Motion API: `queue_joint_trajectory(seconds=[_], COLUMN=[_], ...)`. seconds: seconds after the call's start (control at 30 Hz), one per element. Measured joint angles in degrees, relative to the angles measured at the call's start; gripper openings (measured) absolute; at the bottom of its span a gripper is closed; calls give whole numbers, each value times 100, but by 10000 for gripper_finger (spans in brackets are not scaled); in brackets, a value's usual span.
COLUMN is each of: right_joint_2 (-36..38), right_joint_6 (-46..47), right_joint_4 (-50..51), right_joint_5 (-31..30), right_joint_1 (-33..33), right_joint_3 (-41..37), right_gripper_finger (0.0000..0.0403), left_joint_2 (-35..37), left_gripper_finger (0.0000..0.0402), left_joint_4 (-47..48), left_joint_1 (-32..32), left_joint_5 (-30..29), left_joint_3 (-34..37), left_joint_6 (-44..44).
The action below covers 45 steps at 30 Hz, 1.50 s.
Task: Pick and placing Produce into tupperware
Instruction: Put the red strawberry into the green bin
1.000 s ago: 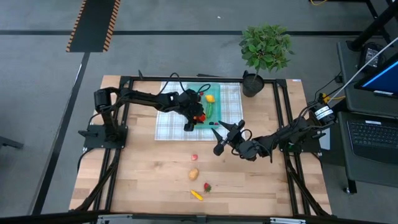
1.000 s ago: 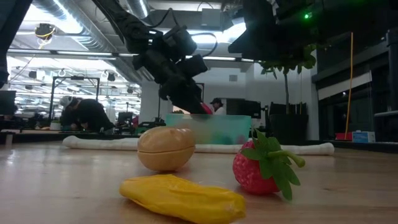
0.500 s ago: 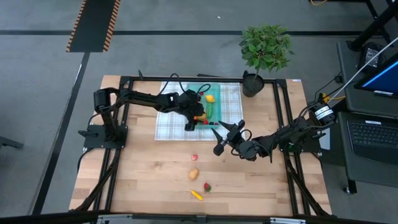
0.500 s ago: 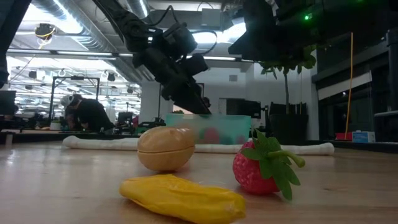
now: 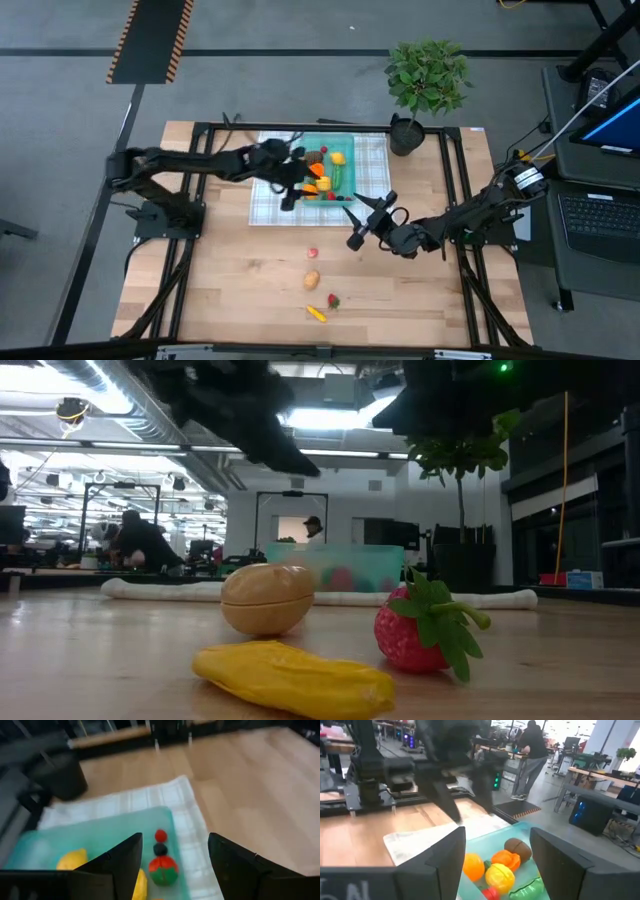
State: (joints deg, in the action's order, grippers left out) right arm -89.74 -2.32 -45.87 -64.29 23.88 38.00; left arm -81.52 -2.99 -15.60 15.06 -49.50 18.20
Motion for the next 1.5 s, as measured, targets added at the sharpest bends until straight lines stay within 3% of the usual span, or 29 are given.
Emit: queue_joint_trajectory(seconds=[0.13, 0.33, 0.5, 0.7, 0.83, 1.03, 1.23, 1.5], right_joint_2=[116, 149, 147, 147, 145, 136, -2, -674], right_joint_6=[38, 486, 982, 1720, 1720, 2179, 3733, 4982], right_joint_4=[352, 864, 1027, 1165, 1445, 3204, 5093, 5623], right_joint_5=[407, 2470, 3508, 3594, 3570, 3585, 3606, 4267], right_joint_1=[4, 6, 4, 2, 53, 280, 638, 943], right_joint_3=[0, 0, 0, 2, 232, 1086, 1833, 2647], right_gripper_finger=[222, 222, 222, 222, 222, 217, 189, 164], left_joint_2=[969, 2251, 2892, 3263, 3426, 3487, 3487, 3485], left_gripper_finger=[220, 220, 220, 220, 220, 220, 220, 220], left_joint_4=[-670, -998, -1306, -1722, -1741, -1723, -1690, -1571], left_joint_1=[382, 1065, 1724, 2623, 3218, 3966, 4445, 4739], left_joint_5=[-486, -969, -1062, -2307, -2693, -3475, -3908, -3997], left_joint_3=[779, 1647, 2325, 2868, 3094, 3230, 3231, 3231], left_joint_6=[-243, -486, -685, -759, -962, -1108, -1122, -1318])
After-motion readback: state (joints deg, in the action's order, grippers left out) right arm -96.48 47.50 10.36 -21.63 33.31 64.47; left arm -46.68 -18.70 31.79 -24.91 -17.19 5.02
